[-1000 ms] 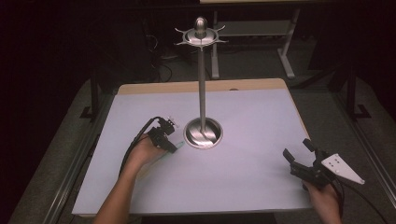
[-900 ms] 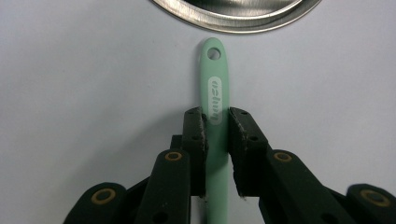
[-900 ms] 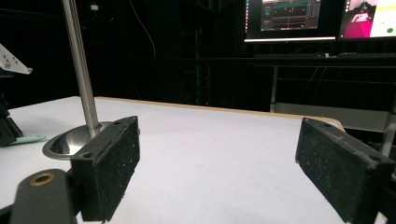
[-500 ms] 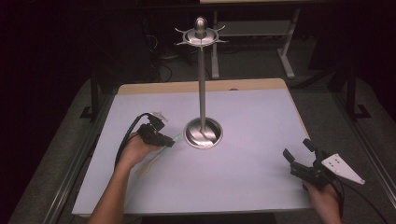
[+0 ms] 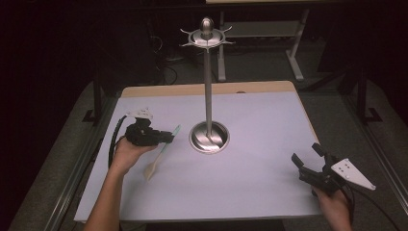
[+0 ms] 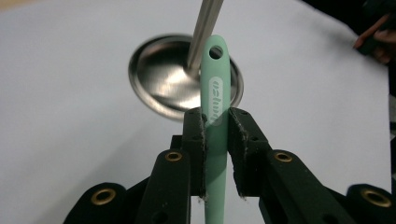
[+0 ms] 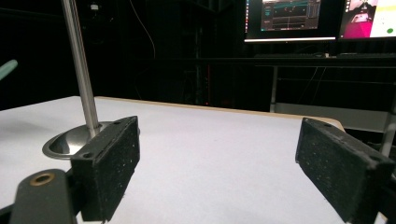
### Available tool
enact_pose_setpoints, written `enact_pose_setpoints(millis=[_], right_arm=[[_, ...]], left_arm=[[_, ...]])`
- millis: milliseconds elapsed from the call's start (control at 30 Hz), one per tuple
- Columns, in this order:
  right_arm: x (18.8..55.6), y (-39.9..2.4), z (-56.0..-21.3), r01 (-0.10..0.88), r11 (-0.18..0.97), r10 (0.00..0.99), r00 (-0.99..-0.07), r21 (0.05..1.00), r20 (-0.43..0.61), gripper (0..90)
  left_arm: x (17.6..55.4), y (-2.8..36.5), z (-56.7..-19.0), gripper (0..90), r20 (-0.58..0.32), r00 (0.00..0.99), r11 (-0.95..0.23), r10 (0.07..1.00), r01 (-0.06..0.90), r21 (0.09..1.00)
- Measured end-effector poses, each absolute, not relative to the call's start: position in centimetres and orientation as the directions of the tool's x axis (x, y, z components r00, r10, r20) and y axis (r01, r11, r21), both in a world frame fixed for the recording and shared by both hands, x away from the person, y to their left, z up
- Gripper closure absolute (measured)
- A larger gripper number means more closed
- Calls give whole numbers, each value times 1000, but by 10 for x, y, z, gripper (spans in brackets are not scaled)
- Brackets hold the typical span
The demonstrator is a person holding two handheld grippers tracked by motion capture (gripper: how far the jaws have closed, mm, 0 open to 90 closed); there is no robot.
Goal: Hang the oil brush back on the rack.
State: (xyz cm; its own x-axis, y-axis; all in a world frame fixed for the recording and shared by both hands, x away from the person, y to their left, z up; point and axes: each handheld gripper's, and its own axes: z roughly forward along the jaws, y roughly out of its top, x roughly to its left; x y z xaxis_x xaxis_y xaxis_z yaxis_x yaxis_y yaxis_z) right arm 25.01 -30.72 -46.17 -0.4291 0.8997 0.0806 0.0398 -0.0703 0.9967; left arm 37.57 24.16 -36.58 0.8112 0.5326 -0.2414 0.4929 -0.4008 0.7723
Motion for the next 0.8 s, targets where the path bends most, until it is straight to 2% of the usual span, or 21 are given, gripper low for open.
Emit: enact_pose_setpoints(millis=[600, 800], right_arm=[[251, -308, -462, 40, -73, 899, -430, 996, 83, 131], [251, -308, -462, 46, -79, 899, -428, 996, 91, 131]], left_arm=[[365, 256, -347, 771, -248, 847, -223, 471, 386, 895], [363, 253, -335, 771, -218, 860, -215, 461, 347, 913]])
